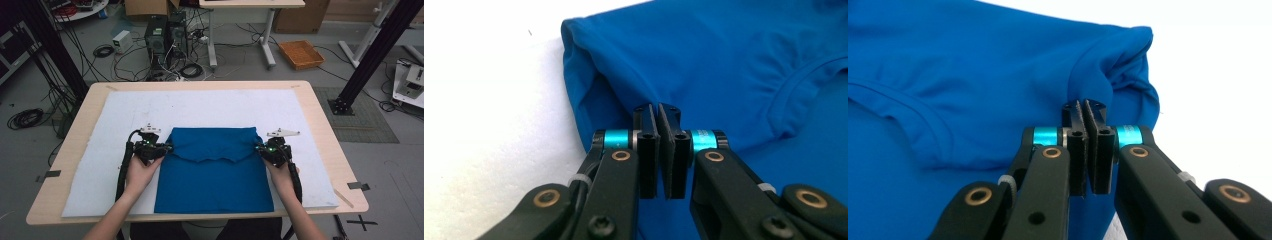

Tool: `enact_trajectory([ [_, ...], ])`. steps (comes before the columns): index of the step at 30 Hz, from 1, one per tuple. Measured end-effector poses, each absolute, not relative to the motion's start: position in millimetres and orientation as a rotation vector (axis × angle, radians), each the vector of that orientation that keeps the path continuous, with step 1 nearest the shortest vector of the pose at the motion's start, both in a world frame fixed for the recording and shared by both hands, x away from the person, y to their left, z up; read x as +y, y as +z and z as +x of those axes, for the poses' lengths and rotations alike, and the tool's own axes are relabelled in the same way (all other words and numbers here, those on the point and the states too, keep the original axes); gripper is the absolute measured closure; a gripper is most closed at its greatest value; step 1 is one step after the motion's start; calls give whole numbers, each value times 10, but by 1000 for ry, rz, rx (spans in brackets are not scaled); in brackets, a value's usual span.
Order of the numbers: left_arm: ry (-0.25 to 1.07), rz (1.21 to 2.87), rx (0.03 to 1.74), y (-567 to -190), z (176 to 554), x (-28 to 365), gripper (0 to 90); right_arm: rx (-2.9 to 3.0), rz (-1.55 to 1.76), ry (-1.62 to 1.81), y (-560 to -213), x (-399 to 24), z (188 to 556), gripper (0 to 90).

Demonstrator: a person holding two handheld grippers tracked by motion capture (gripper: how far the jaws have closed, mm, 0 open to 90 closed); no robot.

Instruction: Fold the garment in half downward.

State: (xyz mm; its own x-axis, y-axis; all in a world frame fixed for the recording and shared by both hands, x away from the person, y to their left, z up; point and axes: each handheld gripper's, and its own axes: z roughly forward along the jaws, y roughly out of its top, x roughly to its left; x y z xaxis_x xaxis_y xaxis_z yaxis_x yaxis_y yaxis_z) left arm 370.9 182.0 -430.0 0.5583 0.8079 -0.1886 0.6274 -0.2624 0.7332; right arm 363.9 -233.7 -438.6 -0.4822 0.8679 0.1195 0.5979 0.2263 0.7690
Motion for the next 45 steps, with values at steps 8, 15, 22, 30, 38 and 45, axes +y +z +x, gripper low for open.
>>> enact_trajectory([
  [8,248,1968,1121,-4195,3617,1848,868,2168,1344,1206,-4243,-2401,3511,886],
  [15,199,1967,1071,-4071,3419,1860,869,2199,1307,1225,-4150,-2440,3315,900],
  [22,171,1984,1025,-3989,3214,1897,869,2197,1279,1248,-4074,-2511,3086,900],
  [30,120,1994,974,-3938,2914,1917,868,2231,1207,1272,-3986,-2527,2732,900],
  [38,39,1997,939,-3961,2564,1964,868,2265,1181,1292,-4010,-2566,2355,900],
  [45,31,2036,940,-4038,2411,1990,868,2295,1176,1268,-4081,-2598,2139,900],
])
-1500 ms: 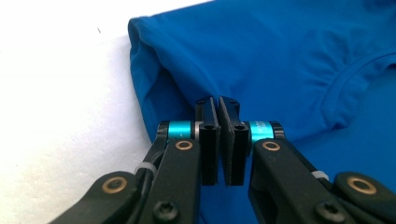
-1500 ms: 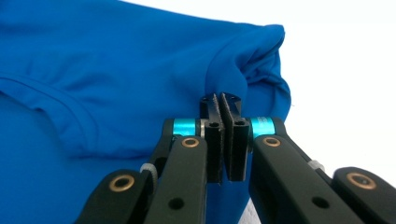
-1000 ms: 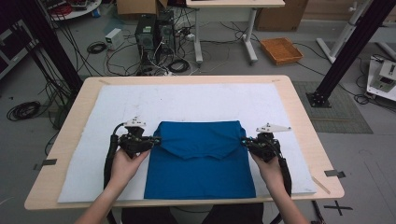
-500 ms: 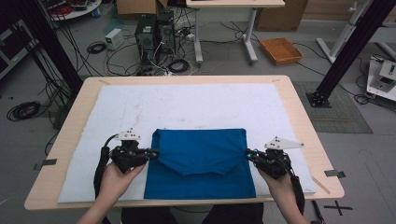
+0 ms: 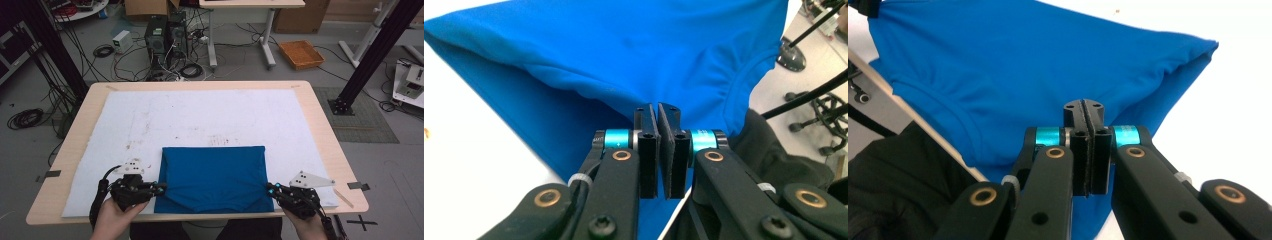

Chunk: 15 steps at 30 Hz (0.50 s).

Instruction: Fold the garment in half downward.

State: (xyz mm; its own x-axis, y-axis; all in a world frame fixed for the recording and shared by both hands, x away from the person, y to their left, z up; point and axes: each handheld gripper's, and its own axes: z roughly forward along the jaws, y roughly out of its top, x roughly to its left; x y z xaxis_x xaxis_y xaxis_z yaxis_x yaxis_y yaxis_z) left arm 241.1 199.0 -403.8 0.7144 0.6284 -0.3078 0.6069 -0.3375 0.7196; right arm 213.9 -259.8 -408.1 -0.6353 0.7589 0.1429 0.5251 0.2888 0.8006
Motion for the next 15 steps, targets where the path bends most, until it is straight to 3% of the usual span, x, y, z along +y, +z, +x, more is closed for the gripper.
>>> enact_trajectory([
  [9,81,2079,956,-4186,2352,1973,852,2315,1183,1223,-4243,-2602,2094,900],
  [11,105,2089,965,-4209,2343,1972,777,2318,1178,1223,-4258,-2612,2101,894],
  [15,161,2069,982,-4185,2361,2001,656,2279,1181,1229,-4209,-2630,2138,780],
])
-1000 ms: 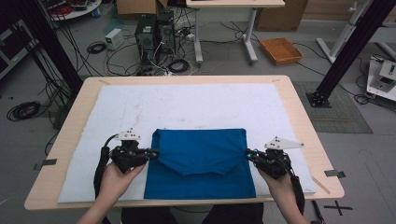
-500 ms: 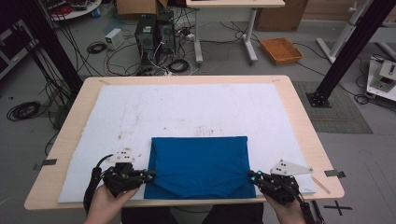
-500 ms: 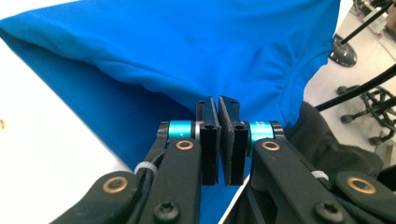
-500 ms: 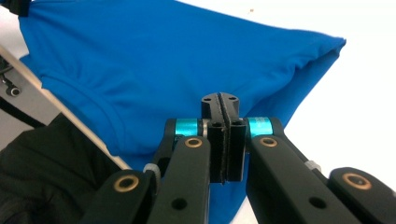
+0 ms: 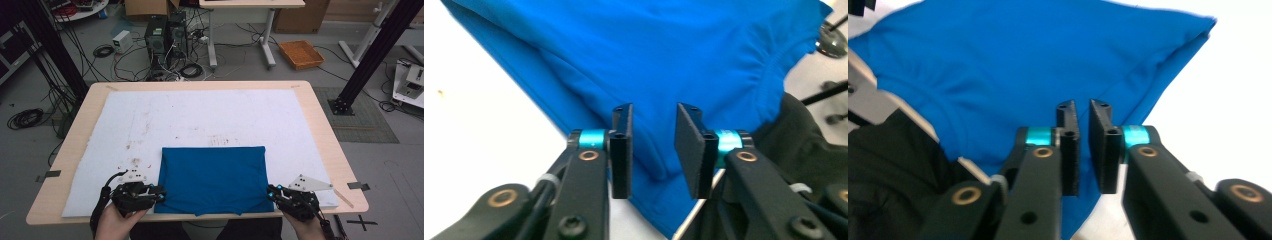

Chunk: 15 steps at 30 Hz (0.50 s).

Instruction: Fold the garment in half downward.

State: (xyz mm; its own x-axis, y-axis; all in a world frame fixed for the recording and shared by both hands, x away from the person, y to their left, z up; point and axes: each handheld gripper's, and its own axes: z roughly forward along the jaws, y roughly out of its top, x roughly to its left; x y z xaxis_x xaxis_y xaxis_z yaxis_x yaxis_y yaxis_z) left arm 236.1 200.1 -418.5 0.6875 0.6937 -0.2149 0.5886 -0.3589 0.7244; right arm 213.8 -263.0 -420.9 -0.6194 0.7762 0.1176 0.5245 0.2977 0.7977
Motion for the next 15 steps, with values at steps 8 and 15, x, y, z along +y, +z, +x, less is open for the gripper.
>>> enact_trajectory([
  [8,345,1941,1031,-4073,2783,2065,525,2131,1216,1223,-4084,-2647,2591,623],
  [15,422,1861,1165,-4202,3391,2077,509,2017,1402,1207,-4176,-2660,3348,606],
])
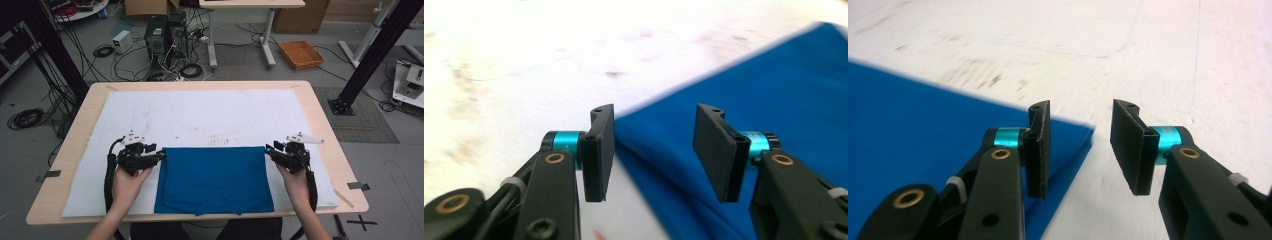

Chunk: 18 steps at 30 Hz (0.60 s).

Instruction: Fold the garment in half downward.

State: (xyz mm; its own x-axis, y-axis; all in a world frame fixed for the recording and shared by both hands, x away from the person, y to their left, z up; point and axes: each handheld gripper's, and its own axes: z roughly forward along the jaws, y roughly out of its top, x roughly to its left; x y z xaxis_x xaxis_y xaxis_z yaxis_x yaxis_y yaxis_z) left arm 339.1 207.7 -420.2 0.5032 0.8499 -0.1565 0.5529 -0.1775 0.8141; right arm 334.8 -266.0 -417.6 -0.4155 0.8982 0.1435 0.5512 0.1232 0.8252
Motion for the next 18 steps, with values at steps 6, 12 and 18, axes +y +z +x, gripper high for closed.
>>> enact_trajectory([
  [6,386,1901,1248,-4366,3620,2077,509,2064,1517,1149,-4387,-2603,3647,608],
  [12,371,1965,1257,-4438,3639,2043,568,2140,1494,1114,-4467,-2563,3683,733],
  [18,348,1948,1226,-4460,3611,2022,781,2160,1432,1090,-4502,-2554,3663,876],
])
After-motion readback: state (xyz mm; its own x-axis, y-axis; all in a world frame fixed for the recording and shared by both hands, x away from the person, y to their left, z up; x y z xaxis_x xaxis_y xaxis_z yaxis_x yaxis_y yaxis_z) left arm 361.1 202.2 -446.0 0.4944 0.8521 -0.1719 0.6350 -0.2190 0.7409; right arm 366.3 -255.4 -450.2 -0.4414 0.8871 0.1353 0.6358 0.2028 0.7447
